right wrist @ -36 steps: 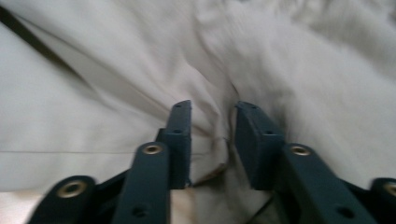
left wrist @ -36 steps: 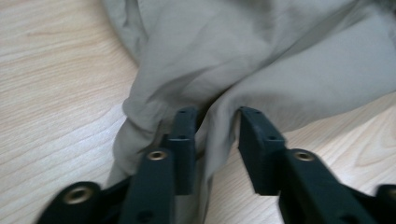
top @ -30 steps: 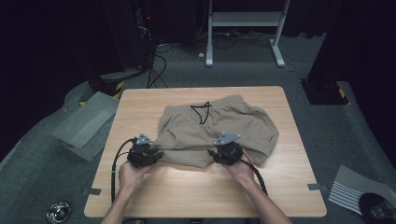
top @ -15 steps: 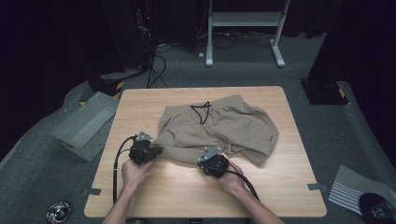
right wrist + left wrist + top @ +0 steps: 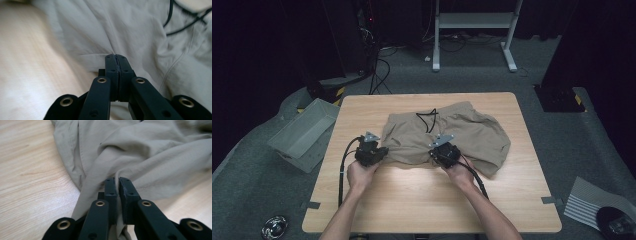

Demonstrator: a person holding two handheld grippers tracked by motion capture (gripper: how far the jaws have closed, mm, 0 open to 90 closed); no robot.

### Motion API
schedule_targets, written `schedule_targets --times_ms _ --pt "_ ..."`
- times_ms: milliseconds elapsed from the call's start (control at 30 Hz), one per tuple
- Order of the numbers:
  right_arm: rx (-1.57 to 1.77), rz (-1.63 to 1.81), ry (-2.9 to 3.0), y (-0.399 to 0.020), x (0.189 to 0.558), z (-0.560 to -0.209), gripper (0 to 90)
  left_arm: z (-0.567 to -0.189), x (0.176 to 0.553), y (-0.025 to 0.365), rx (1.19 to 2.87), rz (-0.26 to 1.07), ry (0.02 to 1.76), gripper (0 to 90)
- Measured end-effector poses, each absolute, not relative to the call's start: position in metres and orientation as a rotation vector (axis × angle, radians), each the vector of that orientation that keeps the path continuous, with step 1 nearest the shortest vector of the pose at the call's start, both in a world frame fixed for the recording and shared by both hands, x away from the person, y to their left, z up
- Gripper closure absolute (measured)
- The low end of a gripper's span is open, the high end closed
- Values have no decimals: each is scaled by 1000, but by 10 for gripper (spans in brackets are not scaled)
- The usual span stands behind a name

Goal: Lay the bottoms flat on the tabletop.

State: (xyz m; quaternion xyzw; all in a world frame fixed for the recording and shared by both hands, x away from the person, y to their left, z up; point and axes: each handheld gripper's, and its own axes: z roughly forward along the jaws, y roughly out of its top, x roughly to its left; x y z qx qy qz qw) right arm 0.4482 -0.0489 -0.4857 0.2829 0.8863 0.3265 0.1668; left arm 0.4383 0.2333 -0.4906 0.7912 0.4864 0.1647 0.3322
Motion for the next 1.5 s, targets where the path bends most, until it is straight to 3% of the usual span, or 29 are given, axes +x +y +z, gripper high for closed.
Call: schedule_targets --times_ms 133,333,400,467,533,633,800,1033,1333,1500 --pt "836 855 2556 -44 456 -503 891 -492 436 231 2118 438 1255 823" --pt "768 948 2580 -56 430 -486 893 -477 408 229 2266 388 1153 792" --pt "749 958 2657 -60 418 -482 888 -475 397 231 2270 352 1142 722" --pt "695 913 2736 -60 408 -486 858 -472 392 234 2210 337 1147 580" --pt "652 914 2709 -62 399 -488 712 -468 391 237 2139 362 1154 460" --pt "723 1027 2625 -68 402 -482 670 -464 396 238 2061 392 1179 400" --pt "800 1057 2545 -61 411 -482 640 -471 407 232 2043 457 1247 401" --pt "748 917 2653 -41 404 -513 605 -472 418 239 1989 494 1309 401" --pt "761 940 2645 -83 378 -515 582 -479 433 255 1938 461 1420 391" --pt "776 1036 2570 -79 382 -505 549 -490 447 256 1896 459 1479 388"
